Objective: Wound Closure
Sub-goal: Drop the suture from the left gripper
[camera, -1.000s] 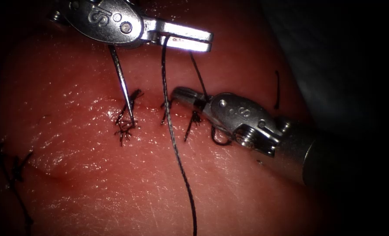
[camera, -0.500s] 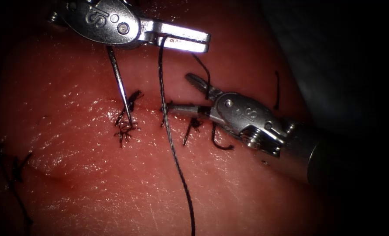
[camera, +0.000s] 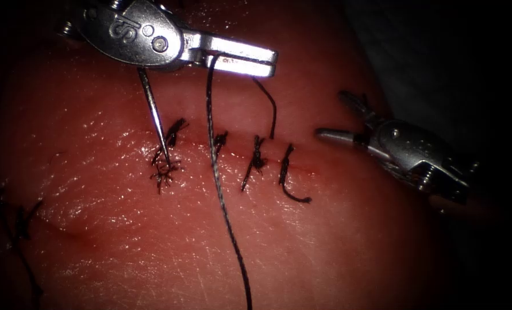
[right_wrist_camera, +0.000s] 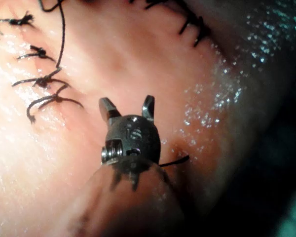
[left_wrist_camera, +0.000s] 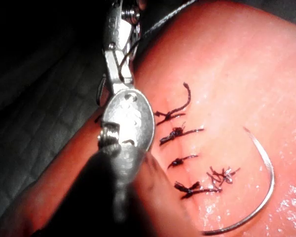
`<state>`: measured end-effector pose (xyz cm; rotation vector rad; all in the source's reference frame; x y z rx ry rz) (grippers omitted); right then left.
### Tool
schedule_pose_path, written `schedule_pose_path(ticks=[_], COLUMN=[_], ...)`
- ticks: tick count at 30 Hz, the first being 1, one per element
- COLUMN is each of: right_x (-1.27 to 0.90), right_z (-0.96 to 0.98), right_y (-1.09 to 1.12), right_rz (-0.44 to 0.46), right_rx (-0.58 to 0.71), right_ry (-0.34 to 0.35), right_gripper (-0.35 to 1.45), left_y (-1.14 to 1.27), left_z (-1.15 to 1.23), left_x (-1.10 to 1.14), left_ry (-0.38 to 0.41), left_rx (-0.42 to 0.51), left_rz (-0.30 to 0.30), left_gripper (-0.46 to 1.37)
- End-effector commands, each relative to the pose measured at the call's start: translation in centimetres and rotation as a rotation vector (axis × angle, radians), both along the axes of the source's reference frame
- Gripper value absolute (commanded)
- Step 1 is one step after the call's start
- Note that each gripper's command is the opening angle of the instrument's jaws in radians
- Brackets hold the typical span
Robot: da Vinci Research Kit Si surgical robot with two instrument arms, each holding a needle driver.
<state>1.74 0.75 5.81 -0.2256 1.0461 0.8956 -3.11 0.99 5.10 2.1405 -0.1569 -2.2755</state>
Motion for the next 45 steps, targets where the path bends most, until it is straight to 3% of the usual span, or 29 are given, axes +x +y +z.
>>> schedule_pose_path(ticks=[1, 9, 17, 28, 34, 42, 45], right_x=[-0.02, -0.19, -0.27, -0.35, -0.35, -0.35, -0.33], right_z=[0.0, 0.0, -0.03, -0.02, -0.03, -0.03, -0.04], right_y=[0.0, 0.01, 0.01, 0.01, 0.01, 0.0, -0.01], right_rz=[0.005, 0.053, 0.07, 0.064, 0.064, 0.065, 0.065], right_rx=[-0.003, -0.018, -0.018, -0.018, -0.018, -0.018, -0.018], right_ry=[-0.009, -0.065, -0.081, -0.077, -0.077, -0.077, -0.078], right_gripper=[1.04, 1.05, 0.97, 0.99, 0.99, 0.99, 0.99], left_y=[-0.03, -0.59, -1.15, -2.19, -2.69, -3.01, -3.05], left_z=[-0.02, -0.31, -0.18, 0.31, 0.64, 1.02, 1.21], left_x=[-0.04, -0.61, -1.05, -1.59, -1.74, -1.72, -1.67], left_ry=[-0.011, -0.06, -0.07, -0.089, -0.064, 0.006, 0.069], left_rx=[-0.008, -0.034, -0.017, 0.084, 0.217, 0.399, 0.425], left_rz=[0.0, 0.035, 0.065, 0.131, 0.168, 0.216, 0.197], left_gripper=[-0.35, -0.35, -0.35, -0.35, -0.35, -0.35, -0.35])
